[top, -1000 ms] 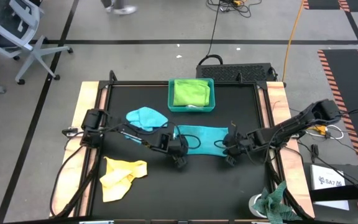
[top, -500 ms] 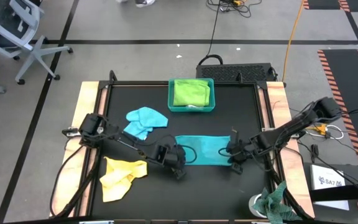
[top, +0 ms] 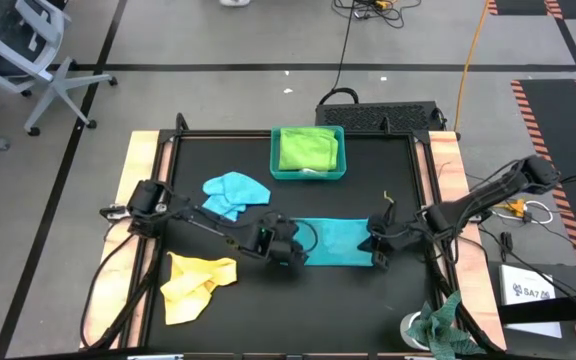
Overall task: Fold microfiber towels
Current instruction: Fold the bottom blue microfiber towel
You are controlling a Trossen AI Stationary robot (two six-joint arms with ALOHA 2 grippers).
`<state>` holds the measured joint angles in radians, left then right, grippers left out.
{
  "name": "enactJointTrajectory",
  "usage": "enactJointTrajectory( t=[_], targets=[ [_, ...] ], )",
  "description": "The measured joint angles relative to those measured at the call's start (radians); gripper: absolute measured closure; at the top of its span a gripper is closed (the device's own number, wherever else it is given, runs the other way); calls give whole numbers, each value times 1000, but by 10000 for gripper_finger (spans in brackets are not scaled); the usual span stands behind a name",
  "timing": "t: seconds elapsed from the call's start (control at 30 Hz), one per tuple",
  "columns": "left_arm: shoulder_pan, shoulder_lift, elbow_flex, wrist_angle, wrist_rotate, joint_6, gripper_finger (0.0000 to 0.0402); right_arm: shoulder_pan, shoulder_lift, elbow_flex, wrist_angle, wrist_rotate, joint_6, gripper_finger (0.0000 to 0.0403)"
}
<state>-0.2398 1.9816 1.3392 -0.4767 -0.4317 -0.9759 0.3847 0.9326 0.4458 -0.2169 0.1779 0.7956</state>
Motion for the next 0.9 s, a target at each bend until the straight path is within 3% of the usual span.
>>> enactJointTrajectory(
  t=[0.37, 0.67, 0.9],
  targets=[
    [115, 0, -4, 8, 121, 88, 316, -51, -2, 0, -1, 2, 1, 361],
    [136, 0, -4, 9, 139, 149, 316, -82, -2, 0, 11, 0, 9, 335],
    [137, 0, -4, 10, 139, 216, 316, -107, -2, 0, -3, -95, 81, 317]
  ],
)
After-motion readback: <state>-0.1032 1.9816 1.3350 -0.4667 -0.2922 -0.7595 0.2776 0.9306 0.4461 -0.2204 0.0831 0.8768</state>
